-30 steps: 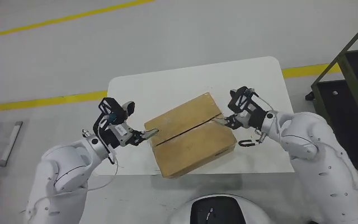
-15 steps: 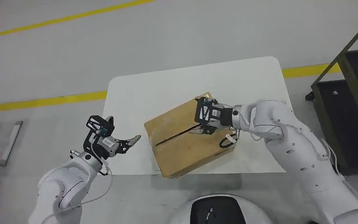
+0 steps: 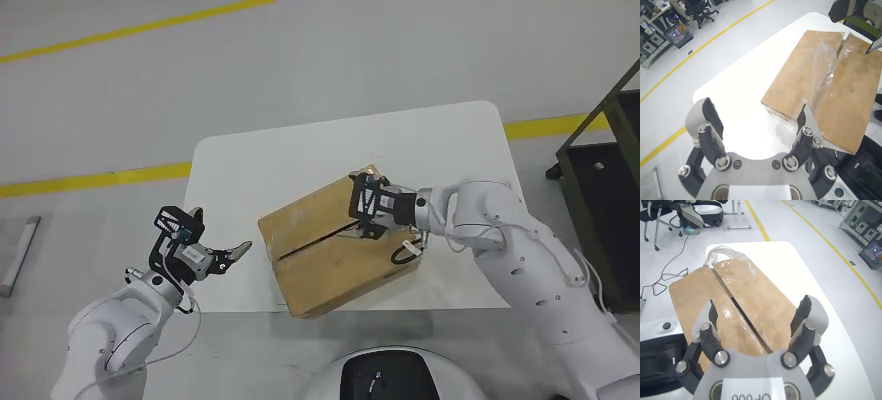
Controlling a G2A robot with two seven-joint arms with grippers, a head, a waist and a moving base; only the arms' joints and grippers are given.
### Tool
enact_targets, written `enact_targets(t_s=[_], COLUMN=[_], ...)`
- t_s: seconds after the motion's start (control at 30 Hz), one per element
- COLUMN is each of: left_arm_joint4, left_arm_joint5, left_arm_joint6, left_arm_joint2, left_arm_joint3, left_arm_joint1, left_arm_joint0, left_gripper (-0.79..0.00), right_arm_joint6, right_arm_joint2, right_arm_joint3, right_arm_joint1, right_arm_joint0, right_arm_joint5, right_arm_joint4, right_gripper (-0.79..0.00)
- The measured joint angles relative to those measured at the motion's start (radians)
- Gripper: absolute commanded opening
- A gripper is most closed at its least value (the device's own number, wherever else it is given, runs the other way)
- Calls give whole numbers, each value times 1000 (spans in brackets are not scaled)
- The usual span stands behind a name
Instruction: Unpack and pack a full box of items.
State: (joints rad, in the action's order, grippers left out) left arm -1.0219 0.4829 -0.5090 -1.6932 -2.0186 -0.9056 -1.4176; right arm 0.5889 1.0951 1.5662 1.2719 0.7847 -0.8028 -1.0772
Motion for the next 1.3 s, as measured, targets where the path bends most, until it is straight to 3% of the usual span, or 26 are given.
enact_targets(t_s=[0.07, 0.1, 0.13, 0.23, 0.37, 0.47, 0.57, 0.6, 0.93, 1.3], left_arm_joint4=[0, 0, 0, 0, 0, 0, 0, 0, 0, -6], left_arm_joint5=[0, 0, 0, 0, 0, 0, 0, 0, 0, -10], left_arm_joint6=[0, 0, 0, 0, 0, 0, 0, 0, 0, 20], left_arm_joint2=[0, 0, 0, 0, 0, 0, 0, 0, 0, 20], left_arm_joint3=[0, 0, 0, 0, 0, 0, 0, 0, 0, 3], left_arm_joint1=[0, 0, 0, 0, 0, 0, 0, 0, 0, -3], left_arm_joint0=[0, 0, 0, 0, 0, 0, 0, 0, 0, -8], left_gripper=[0, 0, 0, 0, 0, 0, 0, 0, 0, 0], right_arm_joint6=[-44, -80, -108, -183, -255, -295, -330, -339, -388, -210], right_arm_joint2=[-17, -33, -47, -104, -183, -235, -280, -297, -354, -320], right_arm_joint3=[-54, -95, -127, -229, -351, -427, -483, -501, -536, -239], right_arm_joint1=[5, 11, 15, 32, 59, 80, 100, 107, 135, 79], right_arm_joint0=[-33, -57, -75, -138, -209, -255, -290, -302, -350, -208], right_arm_joint5=[-16, -25, -29, -36, -65, -79, -89, -90, -15, 174], right_arm_joint4=[9, 10, 14, -15, -18, -16, -22, -27, -136, -509], right_gripper=[0, -246, -406, -514, -456, -505, -631, -776, -785, -785])
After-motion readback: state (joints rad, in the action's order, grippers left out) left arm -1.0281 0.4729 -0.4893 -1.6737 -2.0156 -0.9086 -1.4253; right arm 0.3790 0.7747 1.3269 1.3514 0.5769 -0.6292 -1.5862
